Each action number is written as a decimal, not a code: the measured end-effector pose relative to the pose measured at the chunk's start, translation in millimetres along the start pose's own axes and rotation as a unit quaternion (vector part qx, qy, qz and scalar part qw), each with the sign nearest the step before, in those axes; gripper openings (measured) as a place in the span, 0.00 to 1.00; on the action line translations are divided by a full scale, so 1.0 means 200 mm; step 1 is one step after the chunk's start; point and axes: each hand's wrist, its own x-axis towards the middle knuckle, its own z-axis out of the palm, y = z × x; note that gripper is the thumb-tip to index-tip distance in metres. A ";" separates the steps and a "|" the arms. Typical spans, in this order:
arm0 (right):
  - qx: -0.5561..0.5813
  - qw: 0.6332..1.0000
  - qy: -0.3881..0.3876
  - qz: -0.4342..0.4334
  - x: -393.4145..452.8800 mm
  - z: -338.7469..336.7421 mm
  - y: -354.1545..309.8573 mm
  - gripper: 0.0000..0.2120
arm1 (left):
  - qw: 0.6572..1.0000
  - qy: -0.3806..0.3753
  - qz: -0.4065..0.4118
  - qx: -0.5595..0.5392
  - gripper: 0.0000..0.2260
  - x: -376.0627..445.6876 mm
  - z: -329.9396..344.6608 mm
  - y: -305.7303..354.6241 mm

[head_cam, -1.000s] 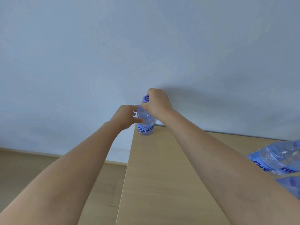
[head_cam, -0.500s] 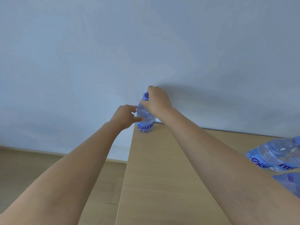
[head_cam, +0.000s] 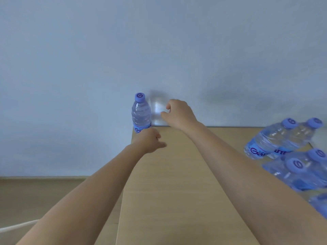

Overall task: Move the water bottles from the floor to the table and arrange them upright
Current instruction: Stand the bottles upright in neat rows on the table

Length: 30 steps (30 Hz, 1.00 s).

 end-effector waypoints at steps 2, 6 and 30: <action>0.005 1.000 0.001 0.014 -0.09 -0.06 0.08 0.12 | 1.000 -0.010 0.022 -0.015 0.21 -0.04 0.07 0.12; 0.017 0.999 0.014 0.039 -0.24 -0.19 0.26 0.12 | 0.997 -0.039 0.063 -0.017 0.22 -0.12 0.22 0.36; -0.103 0.972 -0.167 0.127 -0.78 -0.84 0.90 0.08 | 0.979 -0.078 0.187 -0.014 0.27 -0.29 0.72 1.11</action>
